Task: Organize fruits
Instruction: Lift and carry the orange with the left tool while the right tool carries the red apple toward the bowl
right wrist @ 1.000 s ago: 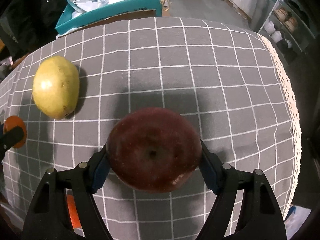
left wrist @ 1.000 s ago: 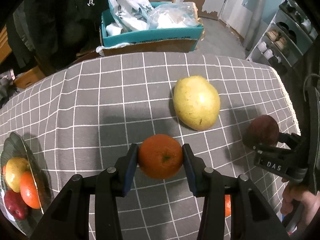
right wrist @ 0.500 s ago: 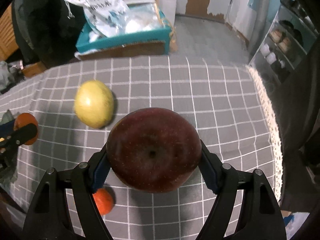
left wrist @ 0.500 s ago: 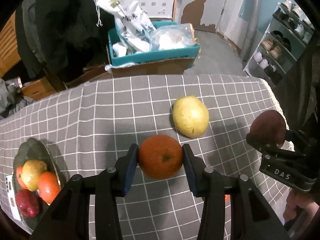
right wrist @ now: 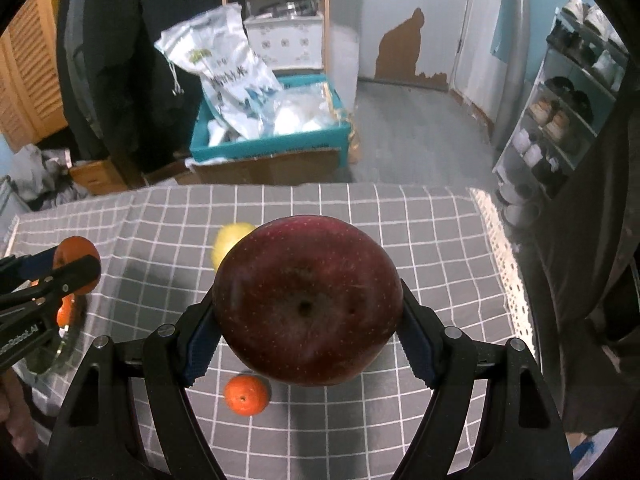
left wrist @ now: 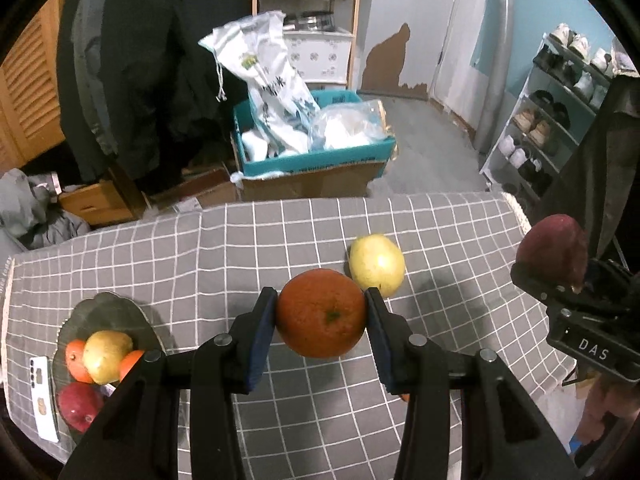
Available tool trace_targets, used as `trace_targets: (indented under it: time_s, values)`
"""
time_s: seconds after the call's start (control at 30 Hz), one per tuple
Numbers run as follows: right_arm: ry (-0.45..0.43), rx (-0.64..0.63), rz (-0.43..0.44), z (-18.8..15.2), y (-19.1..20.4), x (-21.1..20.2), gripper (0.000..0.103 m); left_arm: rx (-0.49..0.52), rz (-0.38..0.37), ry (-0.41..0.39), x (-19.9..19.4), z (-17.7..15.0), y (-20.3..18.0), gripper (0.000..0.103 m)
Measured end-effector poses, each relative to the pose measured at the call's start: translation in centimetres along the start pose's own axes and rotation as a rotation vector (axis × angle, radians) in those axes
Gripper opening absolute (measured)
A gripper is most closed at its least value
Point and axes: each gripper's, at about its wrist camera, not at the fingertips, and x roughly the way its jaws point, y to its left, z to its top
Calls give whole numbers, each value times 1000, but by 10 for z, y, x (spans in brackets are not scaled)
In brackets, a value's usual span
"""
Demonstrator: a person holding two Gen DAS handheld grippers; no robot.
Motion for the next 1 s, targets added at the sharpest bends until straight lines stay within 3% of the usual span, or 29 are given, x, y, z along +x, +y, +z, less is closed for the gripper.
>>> trace_targets:
  time_s: [0.6,1.0]
  values:
    - [-159,-10,27,-1,18,-74,78,46,-4,-122,-71,0,-2,45]
    - [-253,-48,20,8,35,-109,78,13,-3,-190,-102,4,14,45]
